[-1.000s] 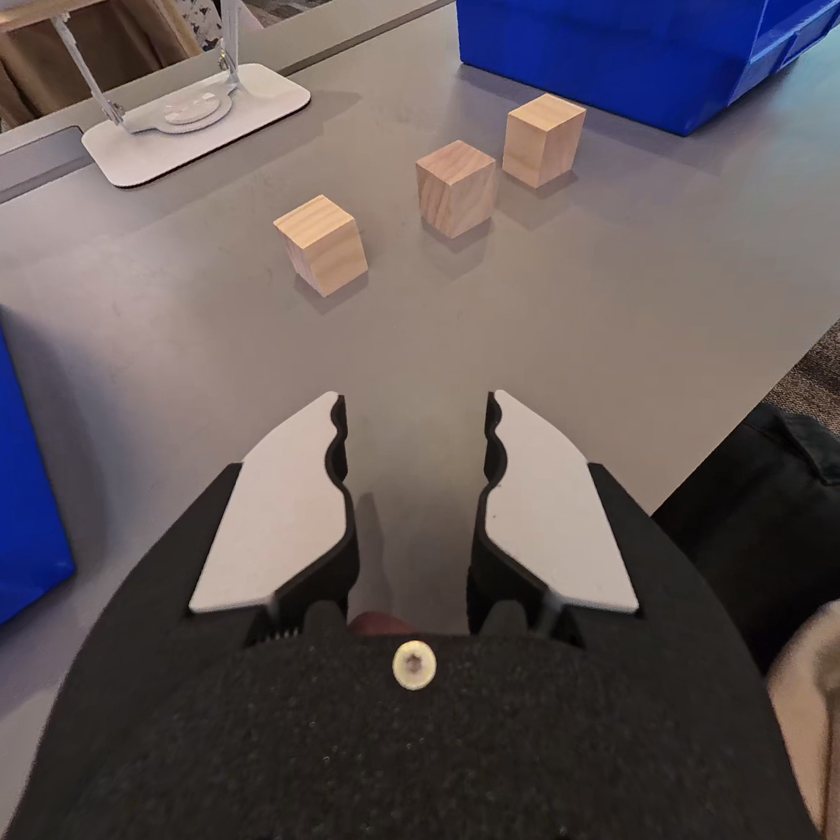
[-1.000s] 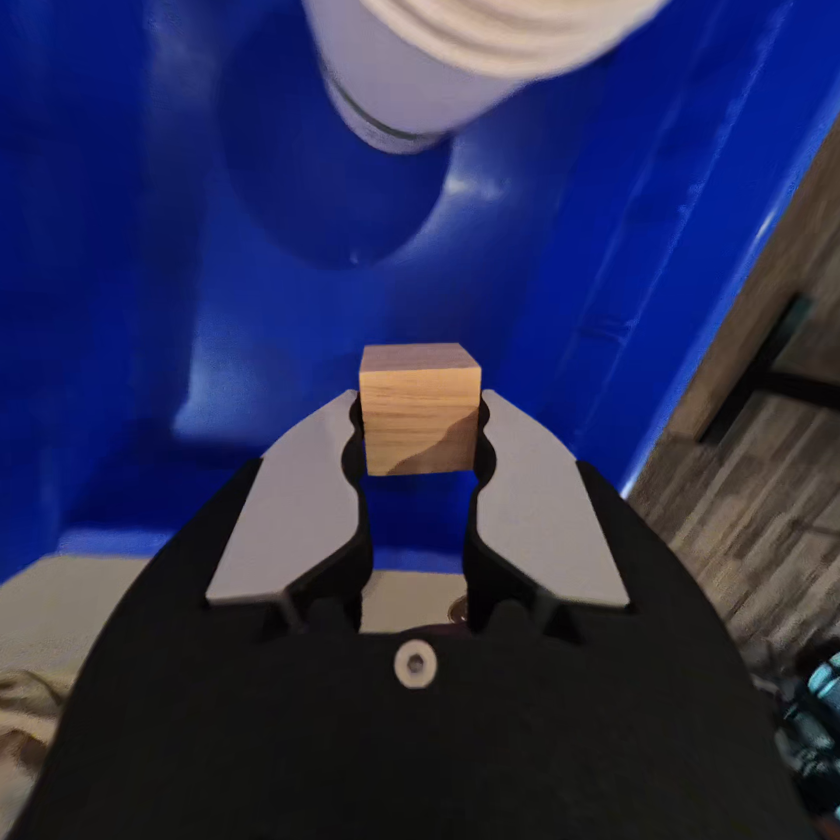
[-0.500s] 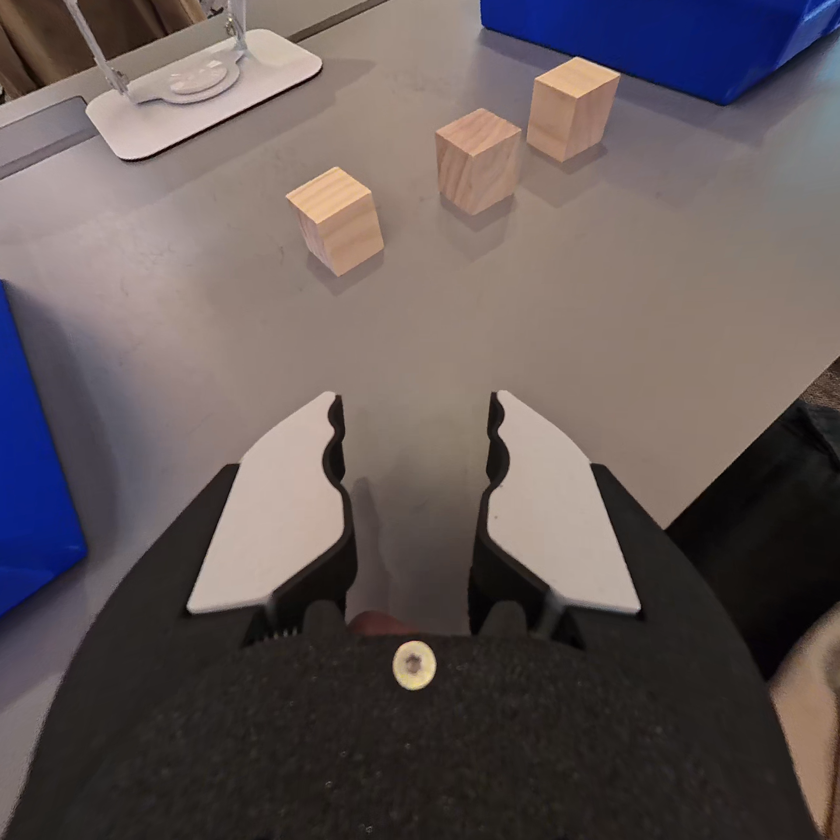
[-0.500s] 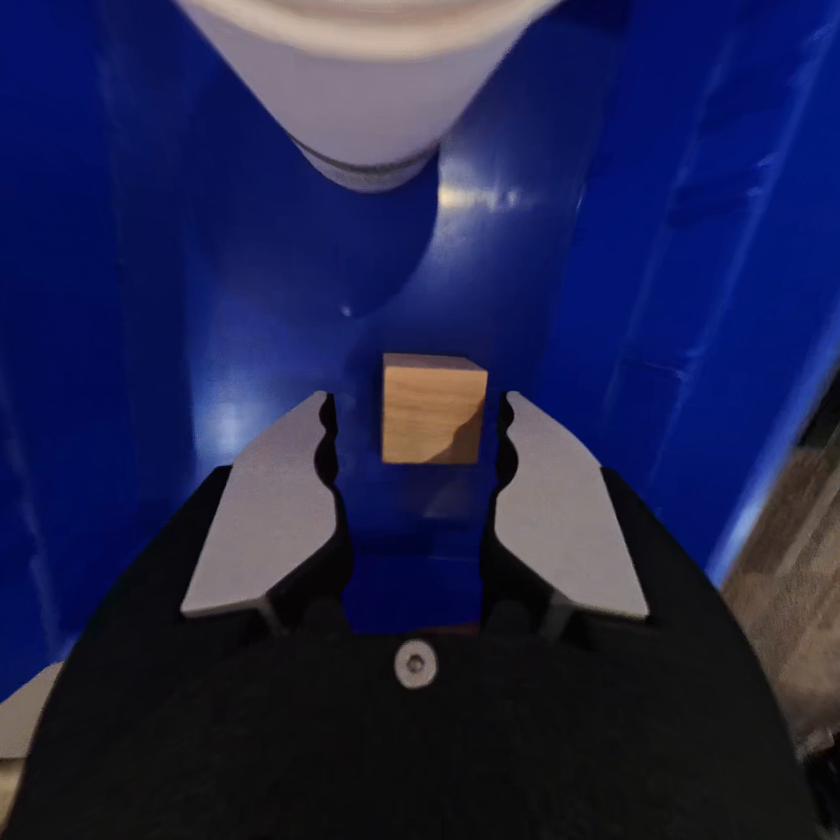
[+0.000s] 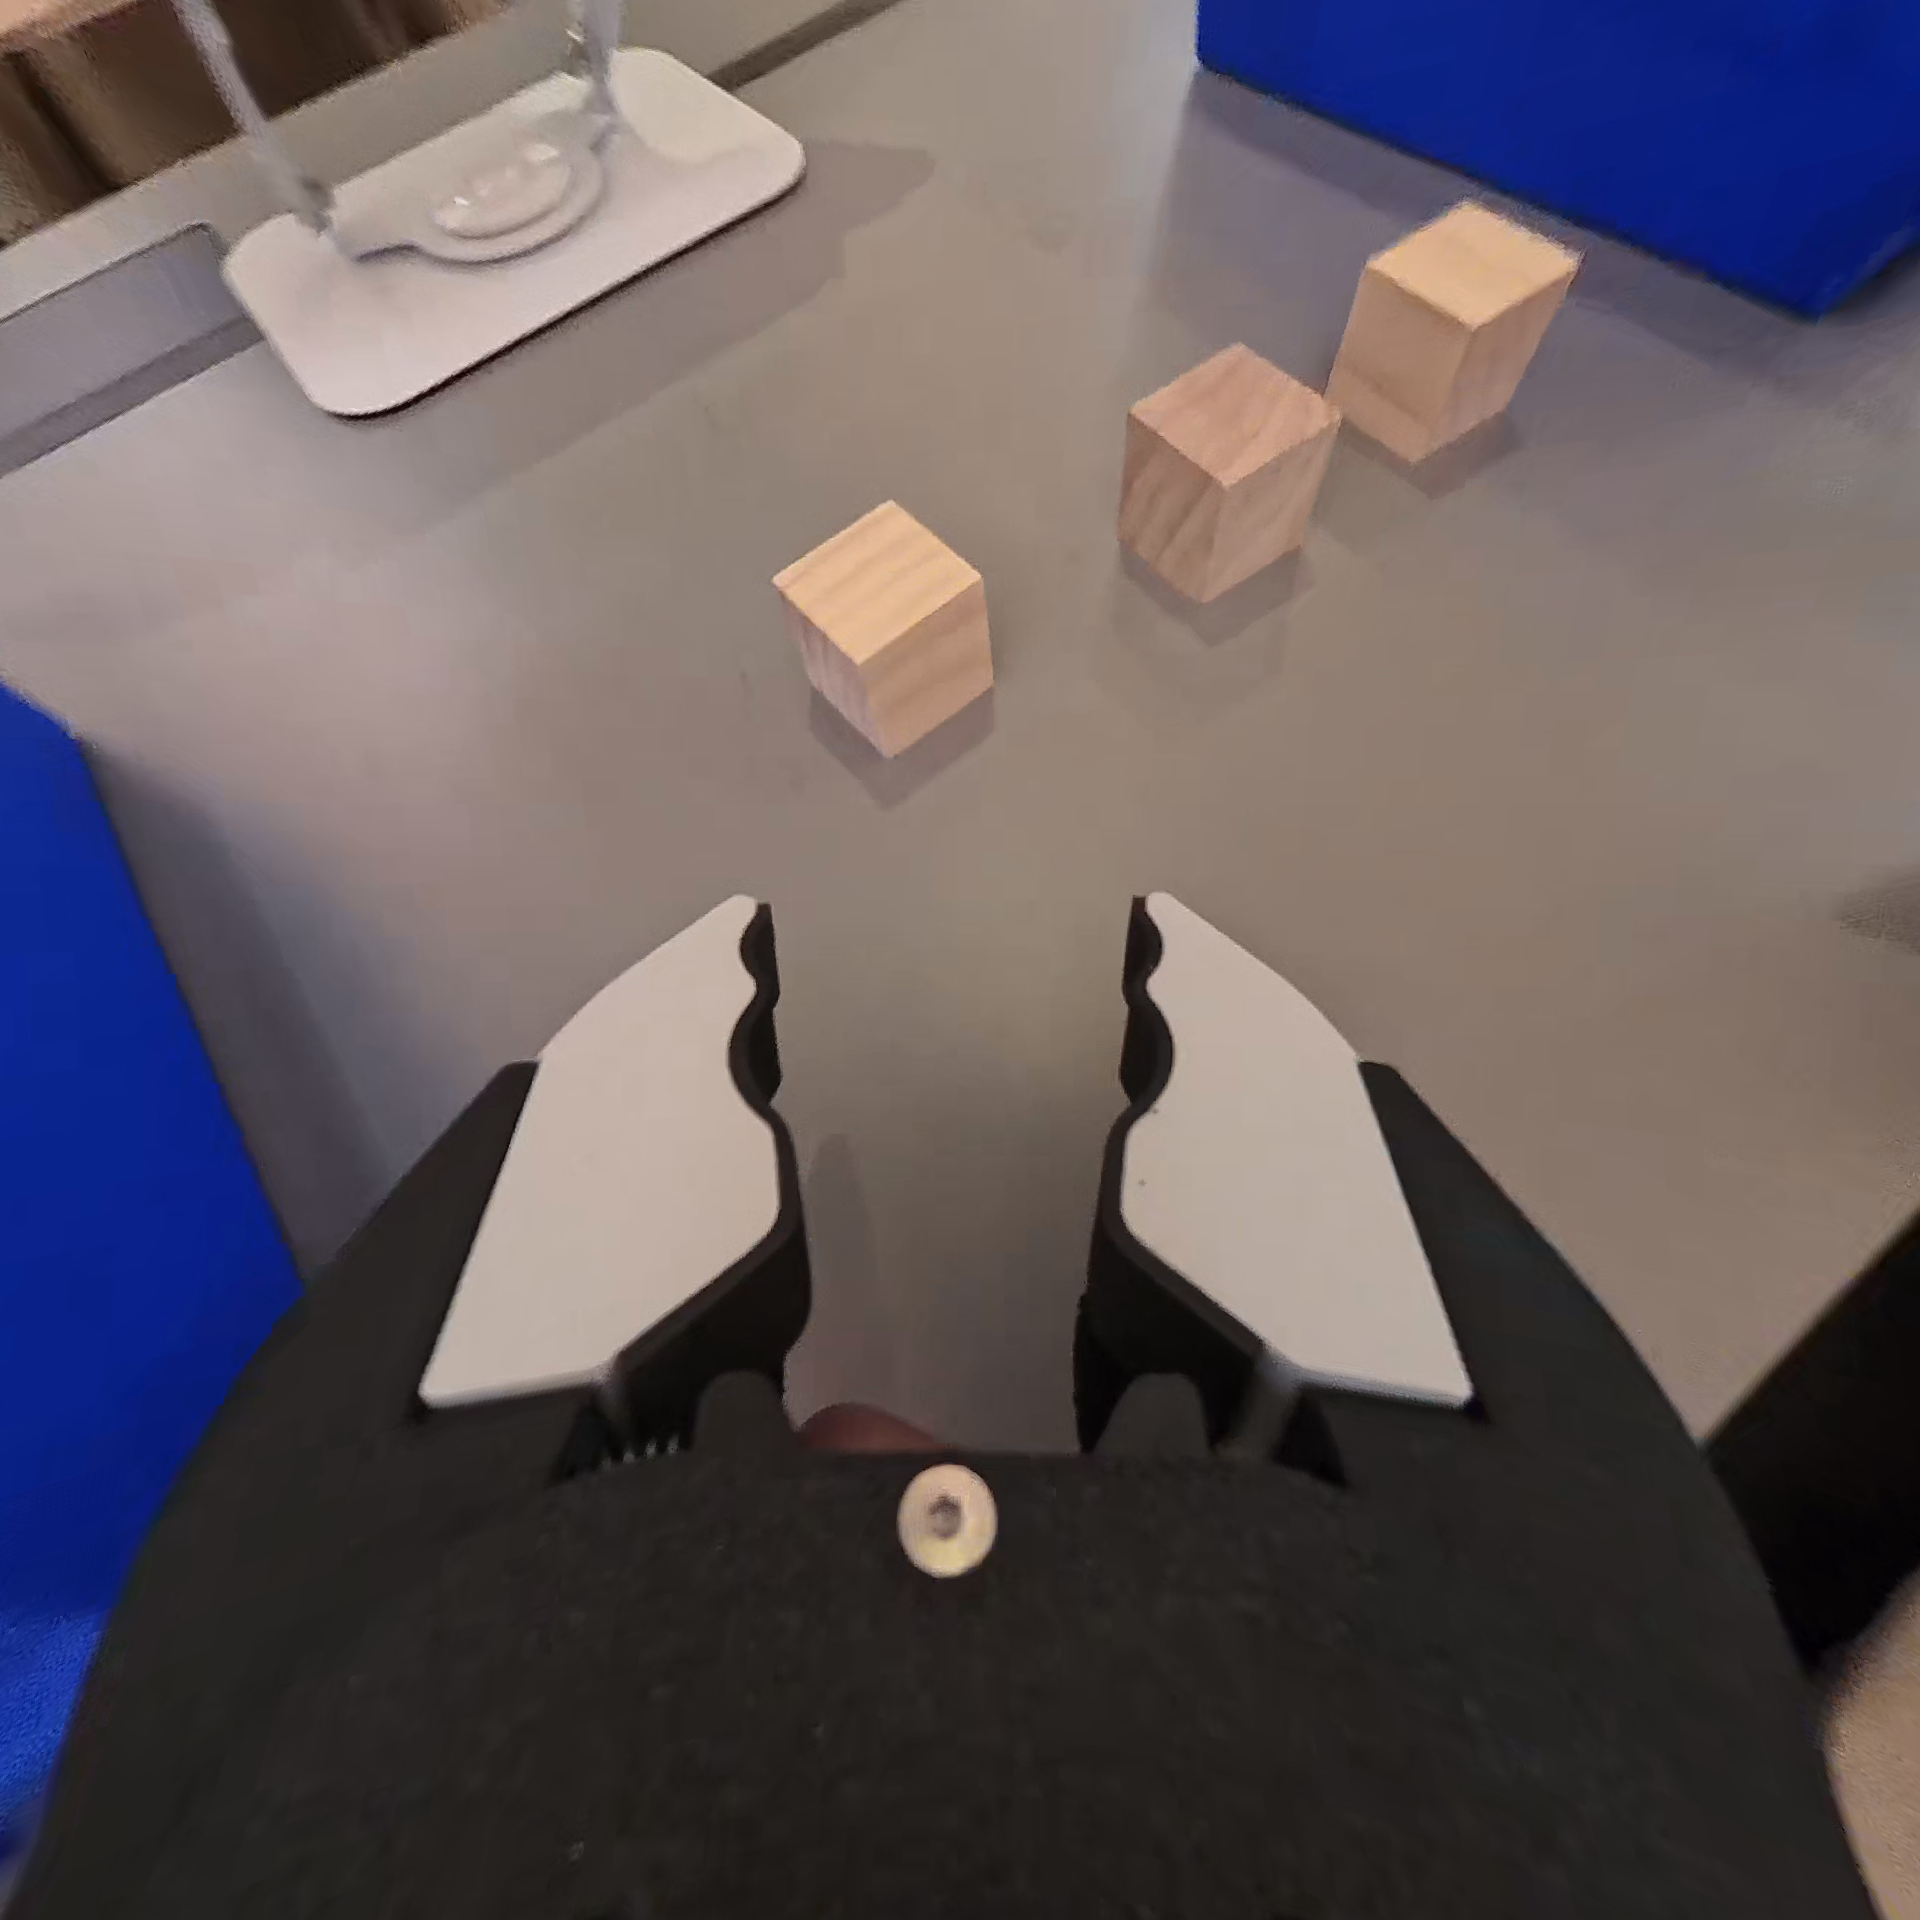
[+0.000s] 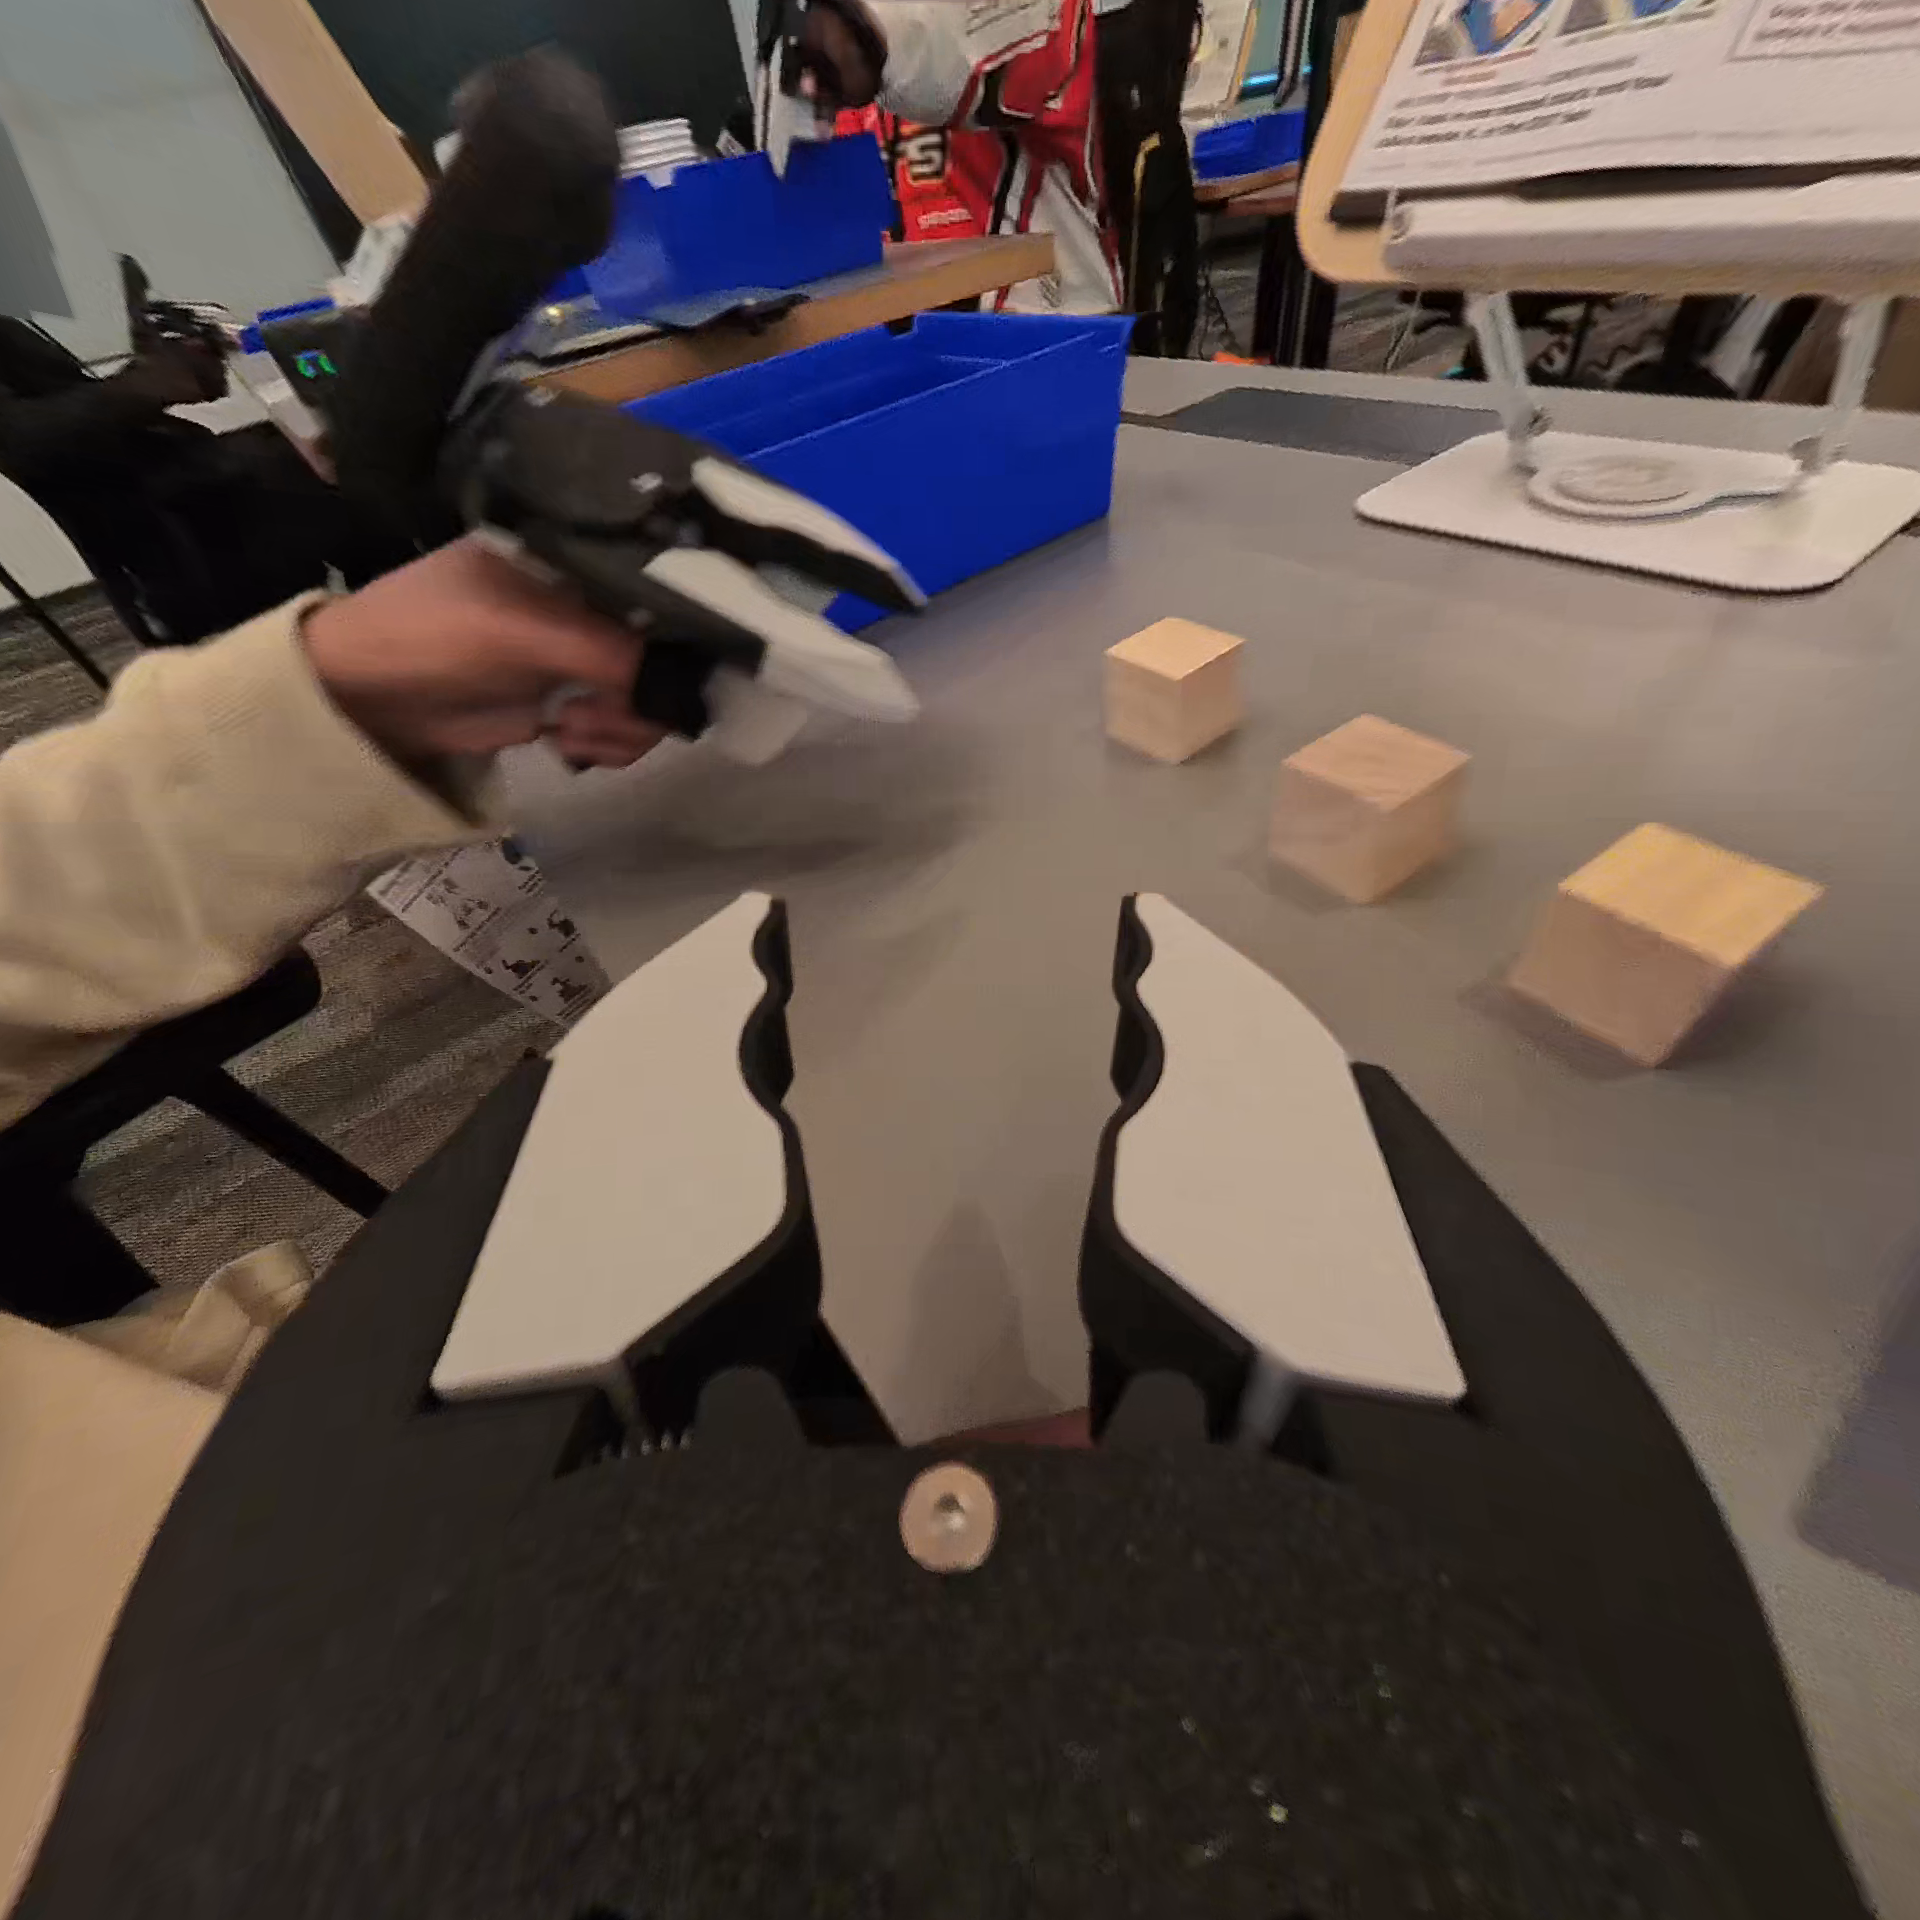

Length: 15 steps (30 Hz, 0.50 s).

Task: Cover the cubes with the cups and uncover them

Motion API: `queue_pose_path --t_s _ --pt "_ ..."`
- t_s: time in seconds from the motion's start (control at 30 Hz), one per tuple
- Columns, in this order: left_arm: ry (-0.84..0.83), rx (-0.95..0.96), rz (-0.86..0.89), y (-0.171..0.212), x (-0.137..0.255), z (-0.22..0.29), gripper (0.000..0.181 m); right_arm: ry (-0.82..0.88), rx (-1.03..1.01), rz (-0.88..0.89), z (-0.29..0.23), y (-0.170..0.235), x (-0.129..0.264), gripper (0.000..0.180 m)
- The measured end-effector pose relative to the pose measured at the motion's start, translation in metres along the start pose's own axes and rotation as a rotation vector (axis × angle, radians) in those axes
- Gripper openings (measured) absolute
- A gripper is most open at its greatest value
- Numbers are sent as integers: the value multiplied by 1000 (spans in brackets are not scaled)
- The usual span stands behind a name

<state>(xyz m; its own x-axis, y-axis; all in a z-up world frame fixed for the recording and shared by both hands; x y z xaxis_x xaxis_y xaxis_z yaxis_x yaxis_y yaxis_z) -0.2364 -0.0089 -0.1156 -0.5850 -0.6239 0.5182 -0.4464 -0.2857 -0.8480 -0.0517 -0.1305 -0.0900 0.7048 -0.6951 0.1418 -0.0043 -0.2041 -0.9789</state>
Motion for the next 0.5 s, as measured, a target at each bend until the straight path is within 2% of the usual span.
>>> queue_pose_path --t_s 0.1,0.17,0.3,0.5 --pt "49 -179 -124 -13 -26 -11 65 -75 -14 -44 -20 24 -4 56" --pt "65 -340 -181 -32 -39 -17 65 -68 23 -71 -23 32 -5 56" --pt "249 -546 -386 -55 -67 -13 70 -109 15 -67 -28 29 -5 56" --pt "373 -630 -651 -48 -109 -25 68 -88 53 -87 -24 32 1 54"
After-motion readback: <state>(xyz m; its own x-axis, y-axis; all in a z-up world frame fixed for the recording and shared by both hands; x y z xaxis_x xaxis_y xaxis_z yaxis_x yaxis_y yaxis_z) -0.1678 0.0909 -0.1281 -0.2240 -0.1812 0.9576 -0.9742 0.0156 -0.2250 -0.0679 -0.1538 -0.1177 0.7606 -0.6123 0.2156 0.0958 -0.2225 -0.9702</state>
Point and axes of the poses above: each gripper's, where its closed fingertips meet, x back along the fingers, y out of its underside, z = x × y across the jaws, the point moved 4 cm from there along x, back along the fingers, and after that the axes turned 4 degrees about z, right-handed, at the moved point
